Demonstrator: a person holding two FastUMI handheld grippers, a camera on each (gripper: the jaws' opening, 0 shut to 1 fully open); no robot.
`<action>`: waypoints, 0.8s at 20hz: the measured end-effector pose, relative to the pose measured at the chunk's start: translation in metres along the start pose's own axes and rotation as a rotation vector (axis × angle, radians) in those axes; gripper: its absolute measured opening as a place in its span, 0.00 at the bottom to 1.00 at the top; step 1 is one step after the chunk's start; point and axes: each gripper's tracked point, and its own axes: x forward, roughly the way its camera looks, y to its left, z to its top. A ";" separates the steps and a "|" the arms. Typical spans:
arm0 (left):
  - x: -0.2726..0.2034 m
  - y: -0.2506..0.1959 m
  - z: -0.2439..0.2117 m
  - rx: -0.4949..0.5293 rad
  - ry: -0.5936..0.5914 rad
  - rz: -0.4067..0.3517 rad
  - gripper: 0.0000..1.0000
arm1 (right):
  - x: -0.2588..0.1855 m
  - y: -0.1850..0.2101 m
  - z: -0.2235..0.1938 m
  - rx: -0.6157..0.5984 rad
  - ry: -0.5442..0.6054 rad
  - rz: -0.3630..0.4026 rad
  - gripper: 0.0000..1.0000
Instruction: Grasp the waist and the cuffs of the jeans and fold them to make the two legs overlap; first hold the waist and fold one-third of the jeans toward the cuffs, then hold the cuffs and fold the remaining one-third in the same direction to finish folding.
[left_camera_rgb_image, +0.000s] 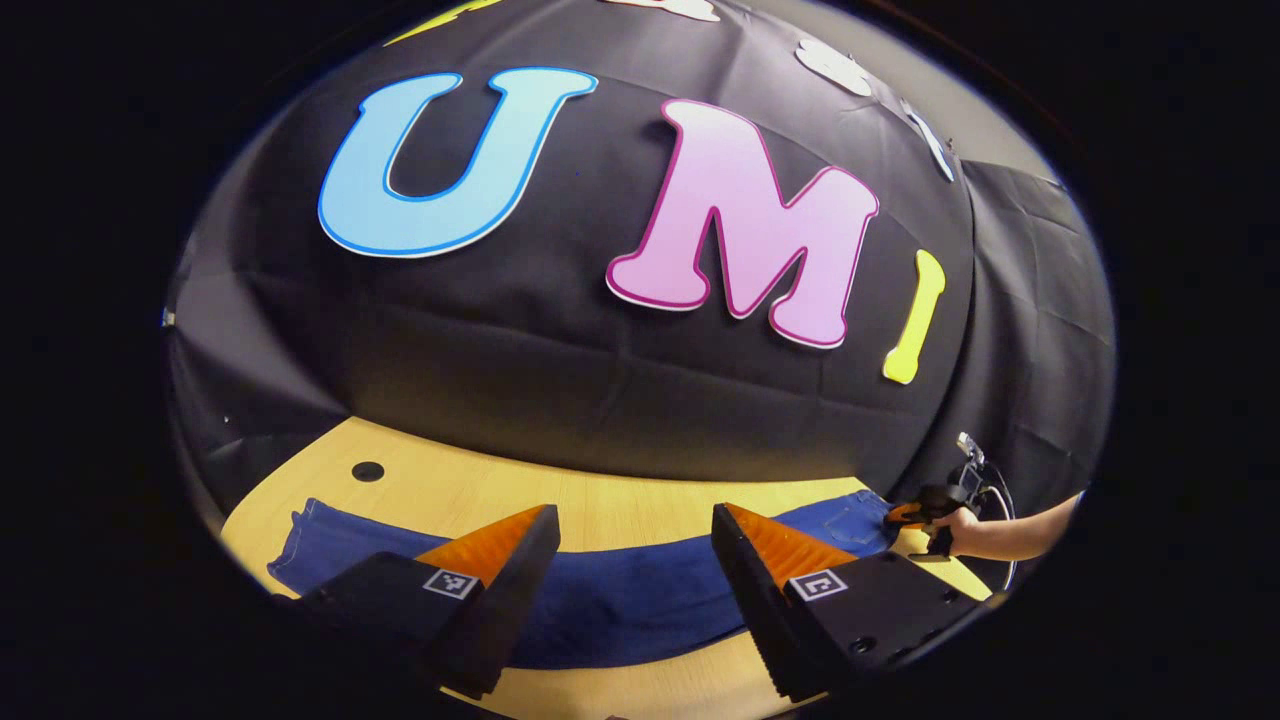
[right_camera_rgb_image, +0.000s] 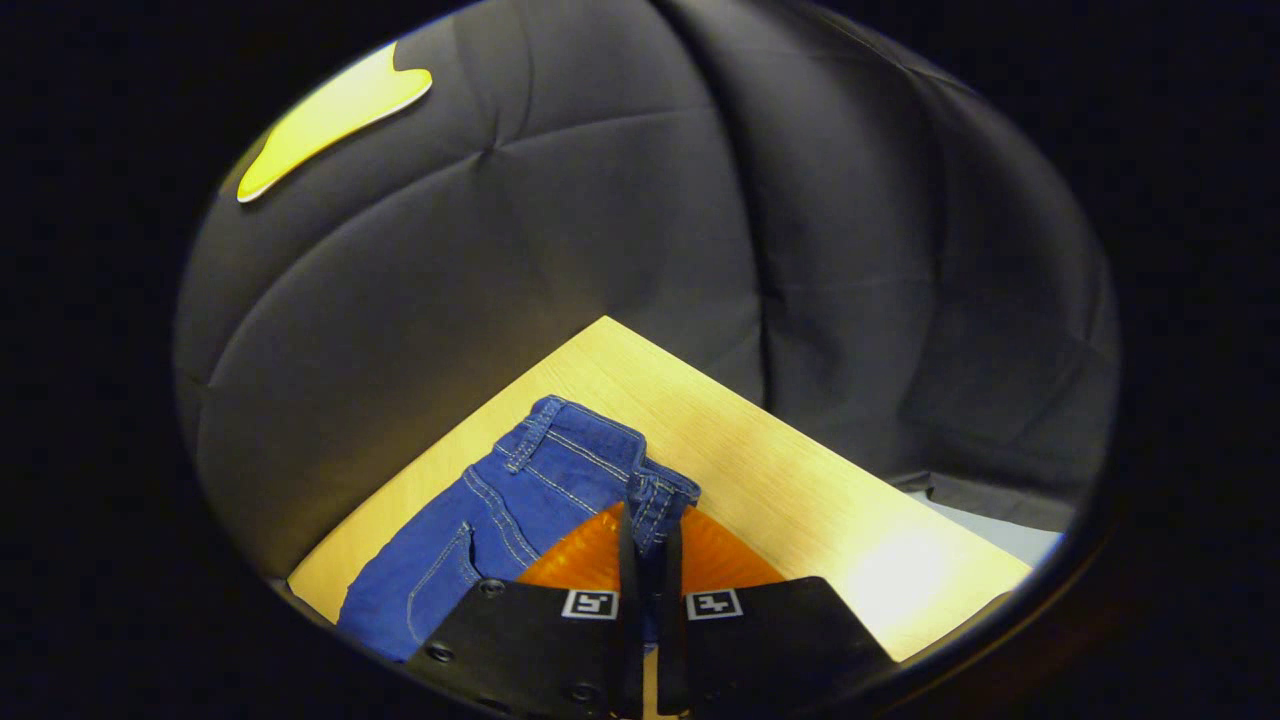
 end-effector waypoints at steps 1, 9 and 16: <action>0.001 -0.001 -0.002 -0.003 0.005 -0.006 0.97 | -0.003 0.002 0.004 -0.007 -0.009 0.015 0.10; -0.009 0.011 -0.006 -0.057 -0.012 -0.002 0.97 | -0.060 0.055 0.045 -0.139 -0.258 0.172 0.09; -0.053 0.057 -0.015 -0.085 -0.026 0.041 0.97 | -0.115 0.069 0.000 -0.319 -0.375 0.416 0.09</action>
